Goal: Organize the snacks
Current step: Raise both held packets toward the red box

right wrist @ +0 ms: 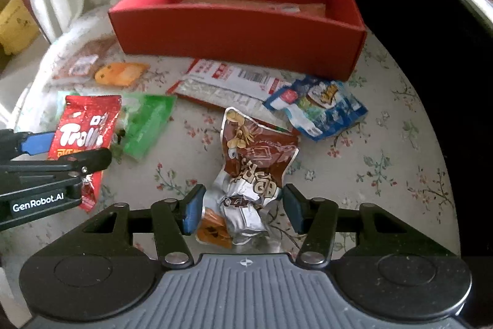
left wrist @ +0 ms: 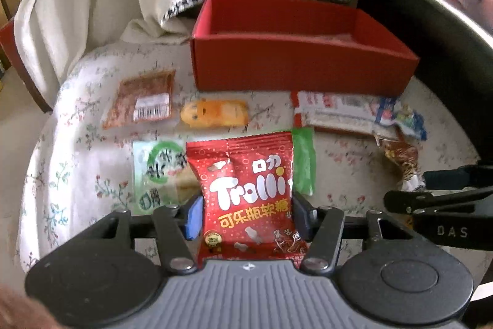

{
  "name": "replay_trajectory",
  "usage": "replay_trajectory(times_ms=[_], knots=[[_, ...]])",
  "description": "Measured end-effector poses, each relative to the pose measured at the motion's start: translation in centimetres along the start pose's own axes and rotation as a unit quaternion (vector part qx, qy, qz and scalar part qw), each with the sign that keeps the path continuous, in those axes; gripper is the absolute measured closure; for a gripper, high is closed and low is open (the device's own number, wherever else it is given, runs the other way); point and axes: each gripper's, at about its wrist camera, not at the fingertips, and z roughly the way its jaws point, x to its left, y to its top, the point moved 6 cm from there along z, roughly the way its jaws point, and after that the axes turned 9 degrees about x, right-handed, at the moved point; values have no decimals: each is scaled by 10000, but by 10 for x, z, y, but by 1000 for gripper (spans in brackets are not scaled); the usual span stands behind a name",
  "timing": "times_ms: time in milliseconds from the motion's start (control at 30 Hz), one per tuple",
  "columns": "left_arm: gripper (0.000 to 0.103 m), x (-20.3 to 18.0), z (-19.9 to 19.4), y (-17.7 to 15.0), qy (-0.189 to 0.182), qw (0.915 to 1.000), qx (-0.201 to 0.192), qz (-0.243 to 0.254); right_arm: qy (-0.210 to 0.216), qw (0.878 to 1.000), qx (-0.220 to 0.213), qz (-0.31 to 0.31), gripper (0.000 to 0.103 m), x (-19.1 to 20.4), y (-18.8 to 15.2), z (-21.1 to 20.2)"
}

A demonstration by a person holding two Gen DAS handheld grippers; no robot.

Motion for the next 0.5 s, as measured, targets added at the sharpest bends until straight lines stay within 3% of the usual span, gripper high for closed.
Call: replay_trajectory(times_ms=[500], knots=[[53,2,-18,16,-342,9987,-338,-171,264,9978,-490,370,41,-16,14,-32]])
